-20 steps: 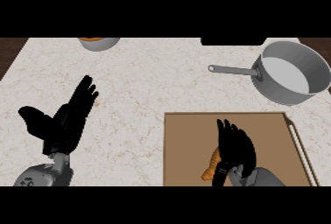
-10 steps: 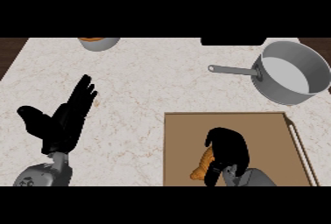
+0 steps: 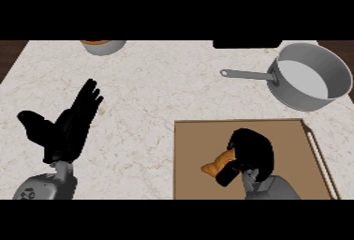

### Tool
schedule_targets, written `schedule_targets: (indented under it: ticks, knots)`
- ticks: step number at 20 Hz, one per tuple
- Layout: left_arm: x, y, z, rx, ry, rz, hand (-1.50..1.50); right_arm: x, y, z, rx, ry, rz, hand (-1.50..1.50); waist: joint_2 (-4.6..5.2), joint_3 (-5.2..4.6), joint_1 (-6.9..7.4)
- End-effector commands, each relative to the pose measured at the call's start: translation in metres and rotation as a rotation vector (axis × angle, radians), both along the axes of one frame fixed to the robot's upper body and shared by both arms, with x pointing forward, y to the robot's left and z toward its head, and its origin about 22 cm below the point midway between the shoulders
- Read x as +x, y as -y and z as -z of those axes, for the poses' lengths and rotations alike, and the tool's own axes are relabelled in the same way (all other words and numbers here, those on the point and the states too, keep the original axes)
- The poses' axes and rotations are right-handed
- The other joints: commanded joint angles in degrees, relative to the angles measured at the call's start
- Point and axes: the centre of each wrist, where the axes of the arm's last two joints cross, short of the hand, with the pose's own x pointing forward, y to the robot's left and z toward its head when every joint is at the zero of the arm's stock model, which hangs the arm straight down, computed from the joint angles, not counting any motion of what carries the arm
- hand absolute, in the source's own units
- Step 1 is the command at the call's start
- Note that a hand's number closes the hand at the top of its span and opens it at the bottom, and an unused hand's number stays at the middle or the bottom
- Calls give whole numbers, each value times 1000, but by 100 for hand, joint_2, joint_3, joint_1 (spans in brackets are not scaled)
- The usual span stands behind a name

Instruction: Pick the croissant from the tray and place it in the pot

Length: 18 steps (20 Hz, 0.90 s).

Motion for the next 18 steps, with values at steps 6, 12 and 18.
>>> schedule_targets:
  ticks: [6, 12, 18]
  knots:
    - [-3, -16, -1, 10, 6, -81, 0, 36, 91, 2, -37, 106, 934, 150, -22, -56, -543]
    - [-5, -12, 1, 13, 4, -68, 0, 47, 121, -20, -182, 312, 1123, 150, -53, -88, -333]
    - [-4, -2, 0, 18, 6, -13, 0, 66, 113, -73, -318, 542, 1205, 150, -26, -99, 6]
